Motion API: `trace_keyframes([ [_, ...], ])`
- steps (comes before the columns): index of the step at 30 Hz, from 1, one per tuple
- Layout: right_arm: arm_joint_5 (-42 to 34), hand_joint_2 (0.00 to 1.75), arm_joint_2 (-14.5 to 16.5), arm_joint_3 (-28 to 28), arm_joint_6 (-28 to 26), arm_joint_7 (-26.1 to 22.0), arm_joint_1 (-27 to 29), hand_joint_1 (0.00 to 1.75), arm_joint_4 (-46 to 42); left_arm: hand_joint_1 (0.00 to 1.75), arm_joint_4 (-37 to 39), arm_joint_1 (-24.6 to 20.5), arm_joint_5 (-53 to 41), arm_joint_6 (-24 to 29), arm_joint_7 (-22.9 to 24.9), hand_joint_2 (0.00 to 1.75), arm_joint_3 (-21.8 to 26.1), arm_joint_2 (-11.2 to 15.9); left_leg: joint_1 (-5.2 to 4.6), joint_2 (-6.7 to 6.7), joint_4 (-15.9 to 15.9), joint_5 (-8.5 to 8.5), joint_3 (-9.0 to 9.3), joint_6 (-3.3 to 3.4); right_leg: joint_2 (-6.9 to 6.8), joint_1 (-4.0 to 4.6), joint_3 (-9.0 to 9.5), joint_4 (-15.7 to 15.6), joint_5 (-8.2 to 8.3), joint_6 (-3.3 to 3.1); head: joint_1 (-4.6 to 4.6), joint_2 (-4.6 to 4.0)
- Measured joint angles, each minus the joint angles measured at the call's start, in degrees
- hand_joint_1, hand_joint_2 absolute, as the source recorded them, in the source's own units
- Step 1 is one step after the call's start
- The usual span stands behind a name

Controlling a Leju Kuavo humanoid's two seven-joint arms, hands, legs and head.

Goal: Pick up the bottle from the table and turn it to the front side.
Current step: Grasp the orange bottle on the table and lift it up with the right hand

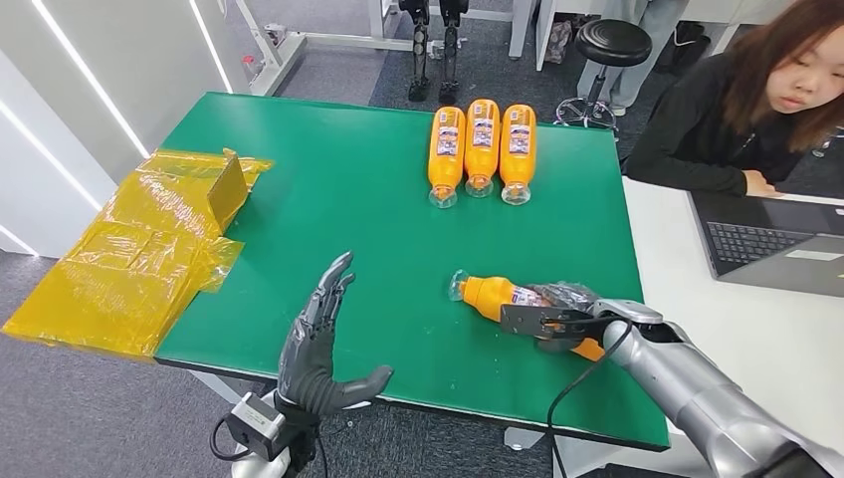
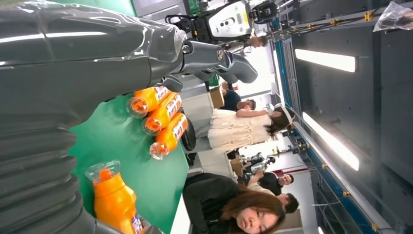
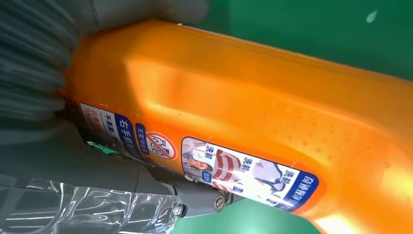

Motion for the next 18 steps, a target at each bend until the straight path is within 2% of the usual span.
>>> trace_keyframes([
  [6,-0.76,1.75,0.01,1.37,-0.02,0.49,-1.61,1.75,0.84,0.00,0.00,0.10,0.28,0.54,0.00,1.75,0.14,0.01,-0.01,-0.02,0.01,0.04,-0.01,-0.01,0.00,-0.02,-0.01,0.00,0.05,0.05,0.00,0.00],
  [11,-0.72,1.75,0.01,2.71,-2.12,1.85,-2.51,1.75,1.11,0.00,0.00,0.10,0.82,0.78,0.00,1.75,0.14,0.14,-0.01,-0.01,0.01,0.04,-0.04,-0.01,0.00,-0.01,-0.03,0.00,0.05,0.04,0.00,0.00],
  [15,-0.93,1.75,-0.15,3.27,-6.16,2.89,-3.29,1.75,1.01,0.00,0.00,0.11,1.50,1.76,0.00,1.75,0.13,0.51,-0.01,-0.01,0.01,0.08,-0.16,0.00,0.00,-0.01,-0.15,0.02,0.09,0.01,-0.01,0.00],
  [18,-1.66,1.75,-1.44,2.76,-12.83,3.44,-3.54,1.75,-1.92,0.00,-0.02,0.46,2.26,3.42,0.00,1.75,0.13,0.98,-0.03,-0.01,0.03,0.15,-0.35,0.00,0.01,-0.02,-0.36,0.03,0.15,-0.03,-0.01,0.00],
])
